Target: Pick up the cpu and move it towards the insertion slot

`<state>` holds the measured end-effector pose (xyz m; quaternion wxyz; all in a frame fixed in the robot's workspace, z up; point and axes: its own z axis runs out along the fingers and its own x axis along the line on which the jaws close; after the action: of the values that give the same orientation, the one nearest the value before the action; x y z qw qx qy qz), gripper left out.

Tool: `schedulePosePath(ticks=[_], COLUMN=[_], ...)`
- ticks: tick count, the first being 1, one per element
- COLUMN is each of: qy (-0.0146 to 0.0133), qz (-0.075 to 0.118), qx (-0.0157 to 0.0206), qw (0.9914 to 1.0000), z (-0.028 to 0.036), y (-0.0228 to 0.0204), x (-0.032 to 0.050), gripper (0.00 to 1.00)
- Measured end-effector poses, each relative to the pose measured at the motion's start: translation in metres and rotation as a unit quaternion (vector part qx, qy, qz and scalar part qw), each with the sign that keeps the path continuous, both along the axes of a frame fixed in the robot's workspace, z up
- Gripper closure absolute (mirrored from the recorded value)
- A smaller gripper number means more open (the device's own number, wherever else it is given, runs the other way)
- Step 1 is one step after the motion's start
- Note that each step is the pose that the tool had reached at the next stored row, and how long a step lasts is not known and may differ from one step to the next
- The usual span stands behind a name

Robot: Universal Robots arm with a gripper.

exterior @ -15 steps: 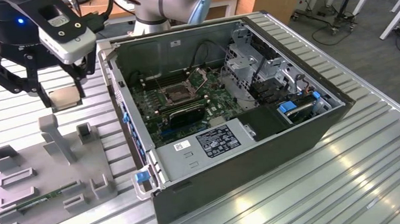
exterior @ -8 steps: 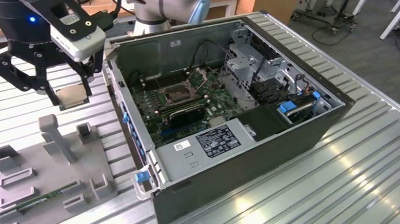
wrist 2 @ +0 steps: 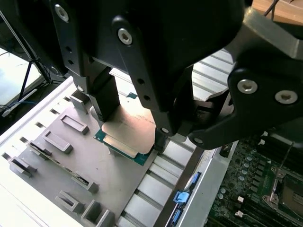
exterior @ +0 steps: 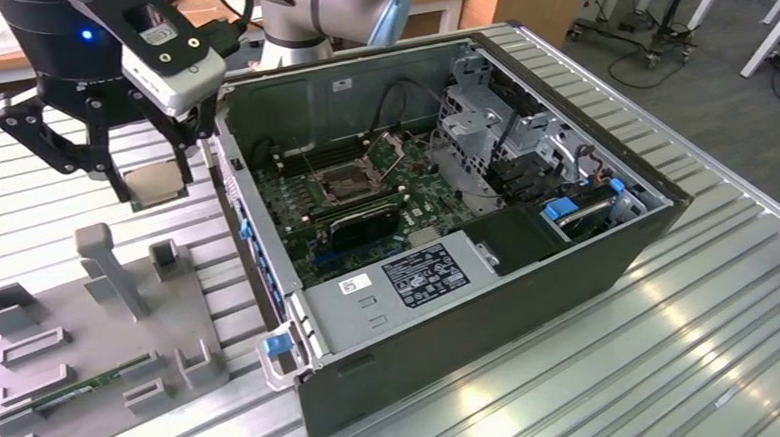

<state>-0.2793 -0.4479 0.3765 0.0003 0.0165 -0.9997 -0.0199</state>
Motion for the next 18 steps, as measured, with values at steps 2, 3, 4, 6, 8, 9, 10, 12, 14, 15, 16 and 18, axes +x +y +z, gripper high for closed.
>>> schedulePosePath(ticks=[2,3,4,6,8,9,10,12,14,15,16,18], qy=[0.0000,0.0000,0.0000,0.0000,0.0000,0.0000,0.0000,0.0000,0.0000,0.0000,0.0000,0.0000], qz=[0.000,0.000,0.000,0.000,0.000,0.000,0.000,0.000,0.000,0.000,0.000,0.000], qx=[0.0000,0.0000,0.0000,0.0000,0.0000,0.0000,0.0000,0.0000,0.0000,0.0000,0.0000,0.0000], qw=[1.00000,1.00000,1.00000,1.00000,1.00000,1.00000,1.00000,1.00000,1.00000,1.00000,1.00000,1.00000], z=[0.0000,0.0000,0.0000,0.0000,0.0000,0.0000,0.0000,0.0000,0.0000,0.0000,0.0000,0.0000], y=[0.0000,0.0000,0.0000,0.0000,0.0000,0.0000,0.0000,0.0000,0.0000,0.0000,0.0000,0.0000], x=[0.0014,0.0017,0.0017,0.0020,0.0021,0.0024,0.0027,0.0035,0.0047,0.0053,0.0060,0.0073], gripper=[0.45,0.45,0.45,0.45,0.45,0.45,0.45,0.45,0.45,0.45,0.45,0.45])
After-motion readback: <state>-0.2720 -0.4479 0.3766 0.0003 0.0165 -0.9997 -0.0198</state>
